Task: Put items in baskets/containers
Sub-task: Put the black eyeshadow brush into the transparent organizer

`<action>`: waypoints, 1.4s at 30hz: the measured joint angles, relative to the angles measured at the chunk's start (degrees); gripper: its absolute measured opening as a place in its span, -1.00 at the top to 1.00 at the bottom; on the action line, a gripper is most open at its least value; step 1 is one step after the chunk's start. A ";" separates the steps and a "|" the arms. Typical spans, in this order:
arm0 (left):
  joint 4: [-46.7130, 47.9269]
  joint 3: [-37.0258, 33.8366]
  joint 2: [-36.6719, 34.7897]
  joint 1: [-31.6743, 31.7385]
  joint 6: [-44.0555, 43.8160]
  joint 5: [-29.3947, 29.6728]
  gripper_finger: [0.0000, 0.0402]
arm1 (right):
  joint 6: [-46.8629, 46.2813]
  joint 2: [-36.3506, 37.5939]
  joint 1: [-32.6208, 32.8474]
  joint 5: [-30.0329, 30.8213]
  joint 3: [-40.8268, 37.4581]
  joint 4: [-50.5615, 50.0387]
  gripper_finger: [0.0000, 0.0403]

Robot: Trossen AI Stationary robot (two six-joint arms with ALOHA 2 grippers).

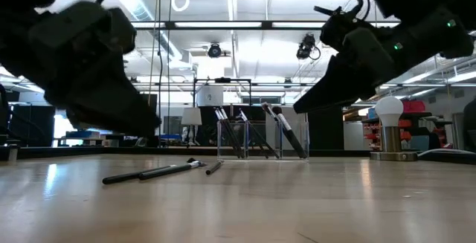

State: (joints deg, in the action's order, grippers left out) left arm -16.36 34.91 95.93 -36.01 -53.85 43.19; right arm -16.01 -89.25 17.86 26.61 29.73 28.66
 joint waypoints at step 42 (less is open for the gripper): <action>37.15 7.87 1.46 -1.80 -11.03 -4.92 0.02 | 1.48 -0.04 -1.39 -0.20 -3.23 11.70 0.57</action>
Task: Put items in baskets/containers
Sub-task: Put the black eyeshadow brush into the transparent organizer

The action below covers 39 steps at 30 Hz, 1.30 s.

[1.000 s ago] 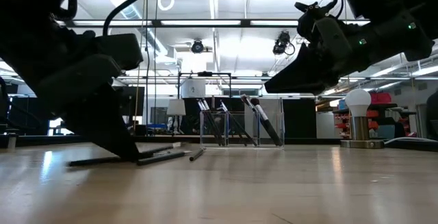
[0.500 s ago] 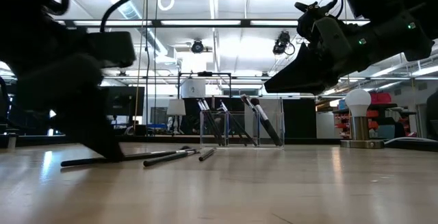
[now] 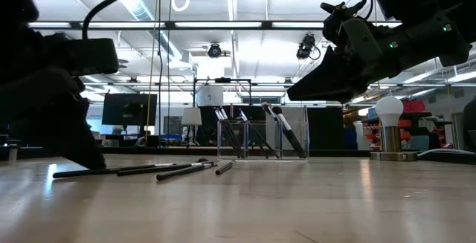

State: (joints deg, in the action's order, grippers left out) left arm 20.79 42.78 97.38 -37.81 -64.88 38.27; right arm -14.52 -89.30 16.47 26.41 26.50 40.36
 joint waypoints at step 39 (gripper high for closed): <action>-11.90 -0.95 8.33 -2.60 -3.68 13.64 0.04 | -0.44 -0.04 0.00 0.04 0.02 0.58 0.57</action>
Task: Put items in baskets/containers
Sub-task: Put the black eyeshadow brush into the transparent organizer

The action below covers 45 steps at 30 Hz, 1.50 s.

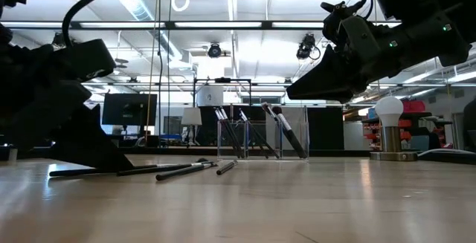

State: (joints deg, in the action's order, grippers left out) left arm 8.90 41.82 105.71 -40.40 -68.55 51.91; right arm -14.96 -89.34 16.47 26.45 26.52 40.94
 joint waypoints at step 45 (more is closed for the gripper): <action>-21.75 -13.73 -0.71 5.64 9.02 0.19 0.92 | 0.00 0.00 0.00 0.06 0.00 0.10 0.57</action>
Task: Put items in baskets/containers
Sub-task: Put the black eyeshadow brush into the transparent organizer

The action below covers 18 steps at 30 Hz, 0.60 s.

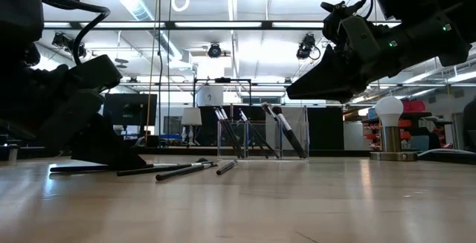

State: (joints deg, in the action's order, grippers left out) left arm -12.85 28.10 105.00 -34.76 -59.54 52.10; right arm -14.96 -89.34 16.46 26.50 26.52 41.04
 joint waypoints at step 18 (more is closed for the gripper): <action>-16.57 4.73 -8.05 7.17 32.35 1.13 0.92 | -2.58 -2.53 -0.04 -0.57 0.09 1.35 0.53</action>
State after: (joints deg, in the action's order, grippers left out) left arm -29.43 32.83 96.95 -27.59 -27.18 53.22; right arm -17.54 -91.87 16.43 25.93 26.61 42.39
